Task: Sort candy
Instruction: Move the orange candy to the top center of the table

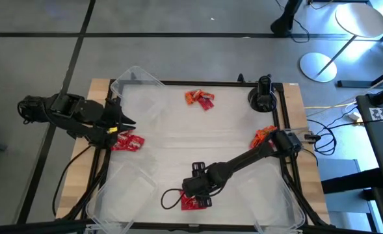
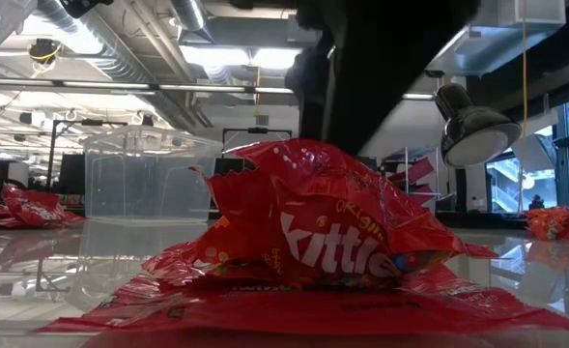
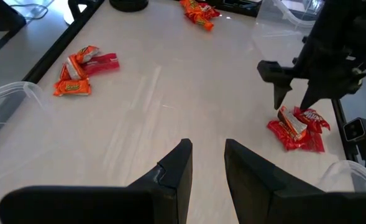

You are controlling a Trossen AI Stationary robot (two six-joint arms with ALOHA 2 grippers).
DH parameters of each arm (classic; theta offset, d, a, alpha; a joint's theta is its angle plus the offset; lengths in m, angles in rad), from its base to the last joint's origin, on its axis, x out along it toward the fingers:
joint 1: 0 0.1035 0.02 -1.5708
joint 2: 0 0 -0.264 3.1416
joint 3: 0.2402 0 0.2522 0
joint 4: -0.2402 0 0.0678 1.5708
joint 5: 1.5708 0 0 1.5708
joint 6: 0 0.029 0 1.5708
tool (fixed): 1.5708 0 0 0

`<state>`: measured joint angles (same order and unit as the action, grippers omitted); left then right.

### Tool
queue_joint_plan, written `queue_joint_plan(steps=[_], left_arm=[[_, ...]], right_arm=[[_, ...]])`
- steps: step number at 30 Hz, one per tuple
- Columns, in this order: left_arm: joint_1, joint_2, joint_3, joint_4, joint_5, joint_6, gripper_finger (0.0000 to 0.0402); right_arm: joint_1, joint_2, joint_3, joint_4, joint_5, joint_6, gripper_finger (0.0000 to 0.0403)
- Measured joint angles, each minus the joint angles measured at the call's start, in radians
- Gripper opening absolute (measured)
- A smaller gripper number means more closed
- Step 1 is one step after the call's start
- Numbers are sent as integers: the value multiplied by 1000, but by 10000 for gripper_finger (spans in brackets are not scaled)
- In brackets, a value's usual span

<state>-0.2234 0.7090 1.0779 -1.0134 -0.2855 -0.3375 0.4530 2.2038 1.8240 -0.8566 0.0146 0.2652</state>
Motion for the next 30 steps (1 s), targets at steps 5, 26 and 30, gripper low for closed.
queue_joint_plan(steps=[5,26,30], left_arm=[[0,0,0,0,0,-8,86],[0,0,0,4,-2,-7,86],[0,0,0,4,-2,-7,86]], right_arm=[[-1,8,-1,30,1,-34,276],[-2,7,-117,183,1,-40,119],[-2,6,-108,176,-26,-25,24]])
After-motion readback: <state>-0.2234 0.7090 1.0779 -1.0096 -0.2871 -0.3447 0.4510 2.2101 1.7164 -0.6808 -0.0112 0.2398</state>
